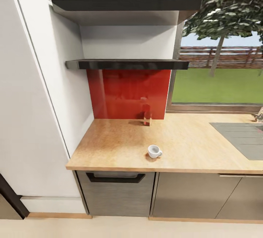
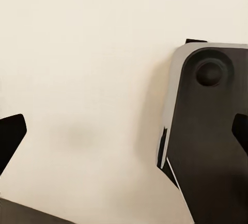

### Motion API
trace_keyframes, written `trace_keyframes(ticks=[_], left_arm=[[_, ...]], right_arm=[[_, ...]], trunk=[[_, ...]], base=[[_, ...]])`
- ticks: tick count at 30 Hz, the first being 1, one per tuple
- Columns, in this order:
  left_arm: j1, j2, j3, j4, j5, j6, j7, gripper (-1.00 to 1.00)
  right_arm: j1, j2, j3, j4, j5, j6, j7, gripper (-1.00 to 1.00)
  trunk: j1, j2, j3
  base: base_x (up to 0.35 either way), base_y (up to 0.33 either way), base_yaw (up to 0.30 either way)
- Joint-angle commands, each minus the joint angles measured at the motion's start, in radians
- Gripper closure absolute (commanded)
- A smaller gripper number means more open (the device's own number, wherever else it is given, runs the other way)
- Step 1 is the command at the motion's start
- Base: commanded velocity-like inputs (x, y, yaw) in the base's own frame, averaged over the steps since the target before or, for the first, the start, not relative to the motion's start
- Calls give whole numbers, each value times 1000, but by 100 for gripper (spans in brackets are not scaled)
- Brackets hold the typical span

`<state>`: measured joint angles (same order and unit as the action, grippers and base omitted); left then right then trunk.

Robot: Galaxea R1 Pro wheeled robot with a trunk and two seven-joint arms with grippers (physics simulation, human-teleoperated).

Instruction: Set up a coffee station on the kitchen countertop: keep the coffee maker on the countertop, move the bottle of coffee from the kitchen shelf to the counter next to the coffee maker, place a paper coffee filter on top of the coffee maker, put the saucer next to the coffee maker with the coffee cup on the saucer, and place the electric kettle next to the coffee maker.

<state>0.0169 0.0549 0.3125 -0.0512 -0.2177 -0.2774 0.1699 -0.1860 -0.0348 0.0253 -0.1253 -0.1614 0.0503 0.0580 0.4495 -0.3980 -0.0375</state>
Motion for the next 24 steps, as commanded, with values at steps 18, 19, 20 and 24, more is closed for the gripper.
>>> trace_keyframes(ticks=[18, 19, 20, 24], left_arm=[[0, 7, 16, -1, -5, -3, 15, -100], [-1, 8, 16, -2, -4, -3, 16, -100], [-1, 7, 17, -2, -4, -4, 16, -100], [-3, 7, 17, -3, -3, -4, 16, -100]], right_arm=[[0, 56, 8, -681, -8, -80, 2, -100], [-1, 64, 8, -701, -8, -93, 2, -100], [-1, 73, 8, -722, -8, -106, 2, -100], [-1, 101, 9, -809, -8, -139, 2, -100]], trunk=[[1, -2, -2], [1, -2, -2], [1, -2, -2], [1, -2, -2]], base=[[-36, 0, 0], [-278, 0, 0], [-299, 0, 0], [-262, 0, 0]])
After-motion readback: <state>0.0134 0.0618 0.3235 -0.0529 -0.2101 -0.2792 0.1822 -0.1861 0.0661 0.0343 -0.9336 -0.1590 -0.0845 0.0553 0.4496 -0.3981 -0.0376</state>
